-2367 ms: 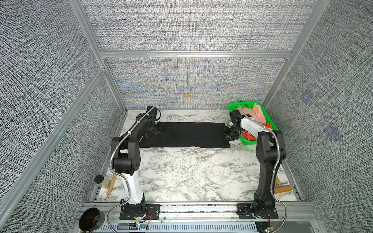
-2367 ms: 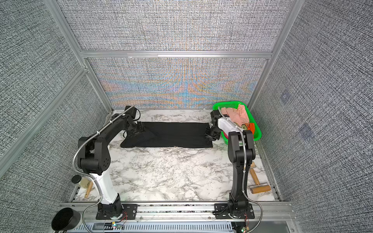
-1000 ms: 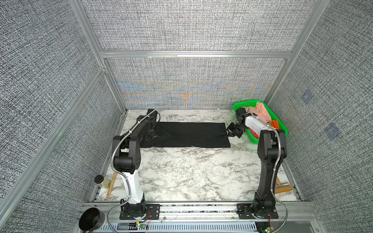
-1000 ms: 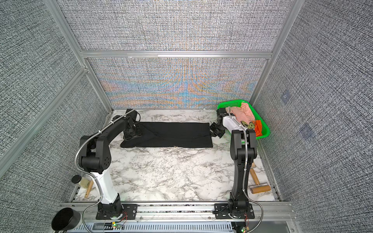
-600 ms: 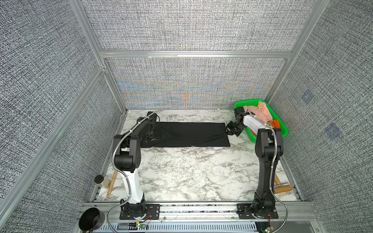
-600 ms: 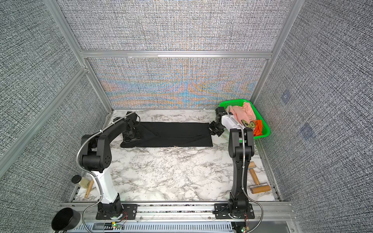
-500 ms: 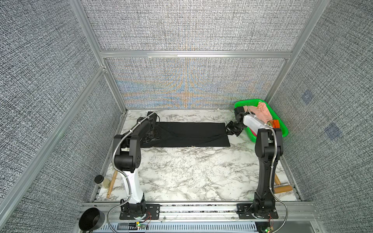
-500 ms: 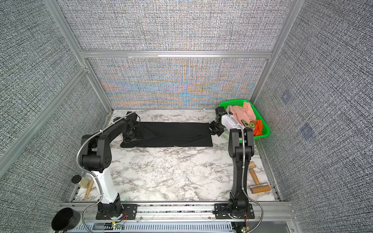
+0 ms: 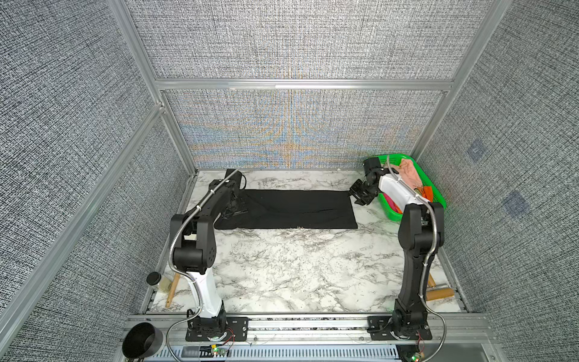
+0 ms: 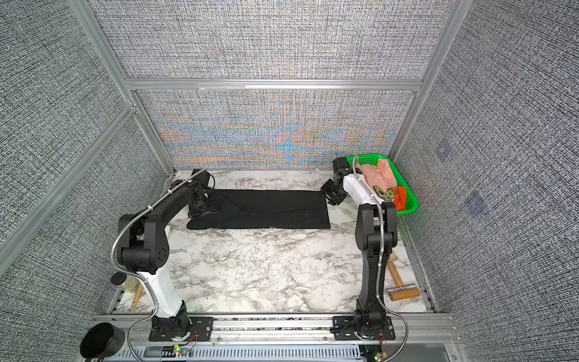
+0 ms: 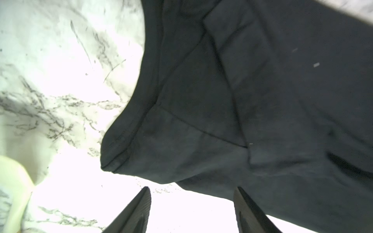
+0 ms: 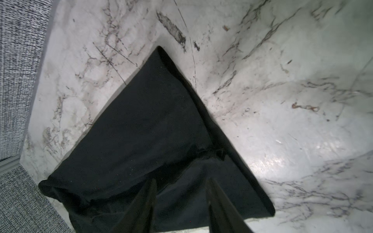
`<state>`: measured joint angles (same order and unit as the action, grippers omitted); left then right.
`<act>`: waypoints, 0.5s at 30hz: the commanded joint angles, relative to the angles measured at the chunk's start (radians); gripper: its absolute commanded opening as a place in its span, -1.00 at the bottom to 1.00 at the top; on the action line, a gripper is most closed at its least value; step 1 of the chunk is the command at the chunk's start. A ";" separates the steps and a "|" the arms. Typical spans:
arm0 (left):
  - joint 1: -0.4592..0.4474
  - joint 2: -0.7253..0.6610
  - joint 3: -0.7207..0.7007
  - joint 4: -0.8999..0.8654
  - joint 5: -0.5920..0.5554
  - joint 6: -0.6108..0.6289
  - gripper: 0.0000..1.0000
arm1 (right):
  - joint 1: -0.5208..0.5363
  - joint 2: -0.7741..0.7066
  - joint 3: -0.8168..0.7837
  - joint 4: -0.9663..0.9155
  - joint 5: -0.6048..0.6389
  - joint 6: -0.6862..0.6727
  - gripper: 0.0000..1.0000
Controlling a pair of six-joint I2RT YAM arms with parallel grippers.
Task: Fold and stack t-shirts
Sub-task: Smooth out the T-shirt at the top-center of the table.
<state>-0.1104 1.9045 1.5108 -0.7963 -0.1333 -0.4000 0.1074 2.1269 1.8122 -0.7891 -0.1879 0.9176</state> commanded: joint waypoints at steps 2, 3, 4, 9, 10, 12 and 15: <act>0.002 -0.029 0.021 0.039 0.111 -0.022 0.37 | 0.025 -0.027 0.009 0.034 -0.006 -0.093 -0.06; 0.001 -0.039 0.010 0.054 0.138 -0.038 0.38 | 0.035 -0.031 0.006 0.048 -0.025 -0.120 -0.06; 0.001 -0.047 -0.004 0.069 0.167 -0.051 0.38 | 0.042 -0.032 0.002 0.056 -0.040 -0.140 -0.06; 0.001 -0.074 -0.085 0.138 0.305 -0.117 0.41 | 0.097 -0.070 -0.088 0.116 -0.069 -0.224 -0.02; 0.002 -0.073 -0.098 0.151 0.324 -0.124 0.41 | 0.103 -0.077 -0.113 0.130 -0.078 -0.229 -0.01; 0.000 -0.064 -0.120 0.177 0.369 -0.138 0.41 | 0.117 -0.095 -0.167 0.164 -0.104 -0.246 0.00; 0.000 -0.045 -0.132 0.203 0.413 -0.149 0.41 | 0.136 -0.116 -0.221 0.178 -0.121 -0.269 0.02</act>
<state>-0.1104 1.8481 1.3861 -0.6617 0.1951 -0.5232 0.2302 2.0373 1.6257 -0.6575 -0.2768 0.6979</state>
